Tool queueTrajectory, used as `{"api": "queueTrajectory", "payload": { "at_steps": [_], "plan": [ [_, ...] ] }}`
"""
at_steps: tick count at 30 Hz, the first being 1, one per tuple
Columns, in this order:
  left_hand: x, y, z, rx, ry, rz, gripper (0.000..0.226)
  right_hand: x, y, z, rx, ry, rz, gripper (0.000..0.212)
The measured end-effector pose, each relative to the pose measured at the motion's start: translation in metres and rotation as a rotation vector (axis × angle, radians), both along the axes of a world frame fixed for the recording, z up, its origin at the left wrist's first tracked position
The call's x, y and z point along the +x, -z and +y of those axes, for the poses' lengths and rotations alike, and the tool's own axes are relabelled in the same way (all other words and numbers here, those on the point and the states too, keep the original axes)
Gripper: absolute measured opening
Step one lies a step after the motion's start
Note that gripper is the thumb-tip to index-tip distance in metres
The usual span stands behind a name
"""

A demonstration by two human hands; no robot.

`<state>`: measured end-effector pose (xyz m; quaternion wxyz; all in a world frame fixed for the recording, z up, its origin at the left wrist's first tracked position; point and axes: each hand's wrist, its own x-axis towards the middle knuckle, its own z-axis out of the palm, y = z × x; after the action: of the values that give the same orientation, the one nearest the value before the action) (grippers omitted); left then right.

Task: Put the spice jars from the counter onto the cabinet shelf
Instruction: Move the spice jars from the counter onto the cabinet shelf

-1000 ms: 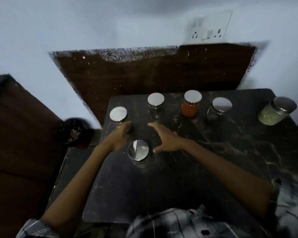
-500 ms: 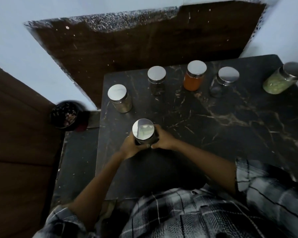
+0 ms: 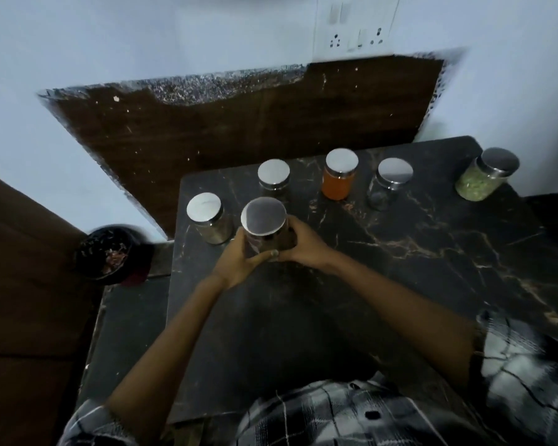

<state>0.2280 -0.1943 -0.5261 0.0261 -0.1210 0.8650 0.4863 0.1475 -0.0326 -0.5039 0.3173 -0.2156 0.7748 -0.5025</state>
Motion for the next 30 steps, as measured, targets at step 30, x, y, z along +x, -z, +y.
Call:
{"api": "queueTrajectory", "payload": {
  "at_steps": [30],
  "plan": [
    [-0.124,-0.397,0.147,0.099,-0.240,0.941,0.060,-0.055,-0.343,0.068,-0.374,0.630,1.328,0.113]
  ]
}}
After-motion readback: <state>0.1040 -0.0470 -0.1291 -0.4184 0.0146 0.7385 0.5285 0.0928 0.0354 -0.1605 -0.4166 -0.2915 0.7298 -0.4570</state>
